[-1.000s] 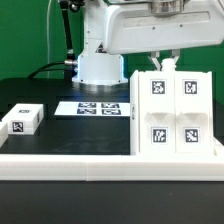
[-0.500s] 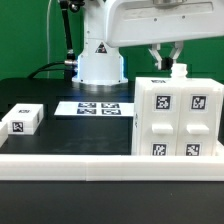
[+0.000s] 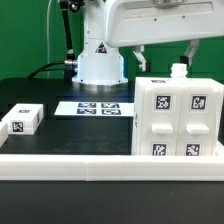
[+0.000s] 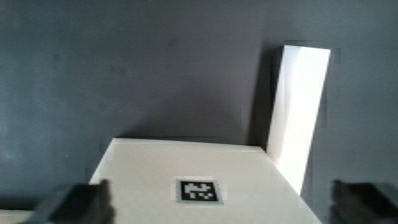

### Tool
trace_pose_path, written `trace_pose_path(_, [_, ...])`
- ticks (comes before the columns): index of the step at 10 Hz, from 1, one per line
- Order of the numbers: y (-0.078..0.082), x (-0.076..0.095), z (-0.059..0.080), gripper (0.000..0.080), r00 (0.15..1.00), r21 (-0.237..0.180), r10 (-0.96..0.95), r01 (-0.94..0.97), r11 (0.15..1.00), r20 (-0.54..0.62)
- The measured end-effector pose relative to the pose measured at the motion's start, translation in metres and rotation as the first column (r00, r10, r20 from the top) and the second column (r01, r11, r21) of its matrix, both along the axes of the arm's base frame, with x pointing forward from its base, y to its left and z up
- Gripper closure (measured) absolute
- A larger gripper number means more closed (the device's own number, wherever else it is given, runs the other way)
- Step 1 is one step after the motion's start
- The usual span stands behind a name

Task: Assemble cabinet

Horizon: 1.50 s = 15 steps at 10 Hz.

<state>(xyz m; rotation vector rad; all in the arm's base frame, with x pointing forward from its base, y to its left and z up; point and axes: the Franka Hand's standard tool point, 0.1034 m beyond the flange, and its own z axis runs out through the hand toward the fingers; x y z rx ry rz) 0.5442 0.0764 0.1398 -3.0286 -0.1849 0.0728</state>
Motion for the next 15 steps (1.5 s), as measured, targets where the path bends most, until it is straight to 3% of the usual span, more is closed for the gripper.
trace_pose_path(1, [0.0,0.0,0.0,0.0067,1.0,0.0,0.0,0.0,1.0,0.0])
trace_pose_path(2, [0.0,0.0,0.0,0.0067,1.0,0.0,0.0,0.0,1.0,0.0])
trace_pose_path(3, [0.0,0.0,0.0,0.0011,1.0,0.0,0.0,0.0,1.0,0.0])
trace_pose_path(5, [0.002,-0.004,-0.004,0.0003,1.0,-0.007,-0.025,0.025,1.0,0.015])
trace_pose_path(7, [0.001,-0.022,-0.015,0.0002,0.998,-0.046,-0.033,0.035,0.998,0.049])
trace_pose_path(9, [-0.01,-0.038,-0.031,0.0002,0.997,-0.053,-0.051,0.054,0.997,0.059])
trace_pose_path(13, [-0.014,-0.035,-0.029,0.0002,0.997,-0.052,-0.044,0.047,0.998,0.065])
trace_pose_path(15, [-0.033,-0.035,-0.03,0.0002,0.997,-0.057,-0.04,0.044,0.997,0.065])
